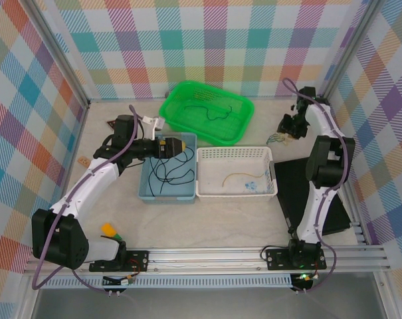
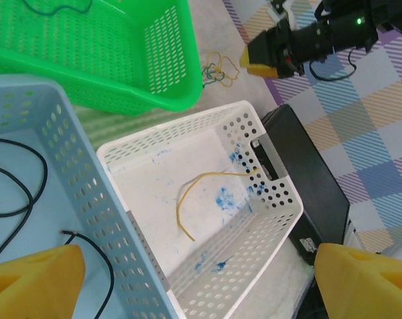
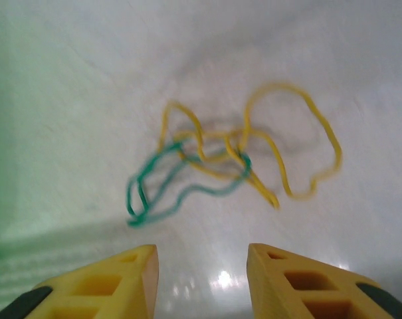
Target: Untangle the cables
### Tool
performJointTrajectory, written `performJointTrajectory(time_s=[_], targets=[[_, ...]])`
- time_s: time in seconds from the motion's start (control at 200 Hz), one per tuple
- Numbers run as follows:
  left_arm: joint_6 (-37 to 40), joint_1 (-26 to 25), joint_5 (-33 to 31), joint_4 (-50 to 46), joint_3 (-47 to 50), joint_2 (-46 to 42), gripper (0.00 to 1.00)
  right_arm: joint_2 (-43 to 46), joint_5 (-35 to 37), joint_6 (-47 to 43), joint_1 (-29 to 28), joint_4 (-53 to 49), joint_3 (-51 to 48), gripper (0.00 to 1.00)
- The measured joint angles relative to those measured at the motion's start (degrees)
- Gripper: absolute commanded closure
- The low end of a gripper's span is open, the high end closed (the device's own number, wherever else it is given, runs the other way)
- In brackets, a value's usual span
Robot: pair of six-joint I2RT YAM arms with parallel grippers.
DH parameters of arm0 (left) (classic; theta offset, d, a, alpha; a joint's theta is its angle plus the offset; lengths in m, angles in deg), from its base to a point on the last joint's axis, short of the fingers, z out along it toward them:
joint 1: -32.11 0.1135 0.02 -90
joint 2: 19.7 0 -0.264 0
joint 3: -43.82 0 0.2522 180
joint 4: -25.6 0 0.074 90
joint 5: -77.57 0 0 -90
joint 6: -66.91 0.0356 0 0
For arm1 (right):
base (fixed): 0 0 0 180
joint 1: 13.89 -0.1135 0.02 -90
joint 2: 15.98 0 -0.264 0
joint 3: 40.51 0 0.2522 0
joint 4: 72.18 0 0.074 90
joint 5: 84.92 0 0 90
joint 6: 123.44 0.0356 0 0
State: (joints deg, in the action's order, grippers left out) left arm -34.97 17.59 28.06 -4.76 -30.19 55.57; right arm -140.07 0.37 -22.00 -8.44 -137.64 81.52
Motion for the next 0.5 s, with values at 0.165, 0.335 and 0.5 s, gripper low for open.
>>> performJointTrajectory(time_s=[0.165, 0.335, 0.5], targets=[[0.15, 0.00, -0.70, -1.40, 0.00, -0.24, 0.11, -6.12, -1.60, -0.15, 0.00, 0.37, 7.61, 0.65], [0.17, 0.00, -1.42, -1.81, 0.00, -1.16, 0.11, -10.27, -1.90, -0.44, 0.00, -0.02, 10.84, 0.66], [0.50, -0.04, -2.19, -3.43, -0.96, -1.51, 0.11, -12.07, -2.01, -1.49, 0.00, -1.14, 11.67, 0.69]])
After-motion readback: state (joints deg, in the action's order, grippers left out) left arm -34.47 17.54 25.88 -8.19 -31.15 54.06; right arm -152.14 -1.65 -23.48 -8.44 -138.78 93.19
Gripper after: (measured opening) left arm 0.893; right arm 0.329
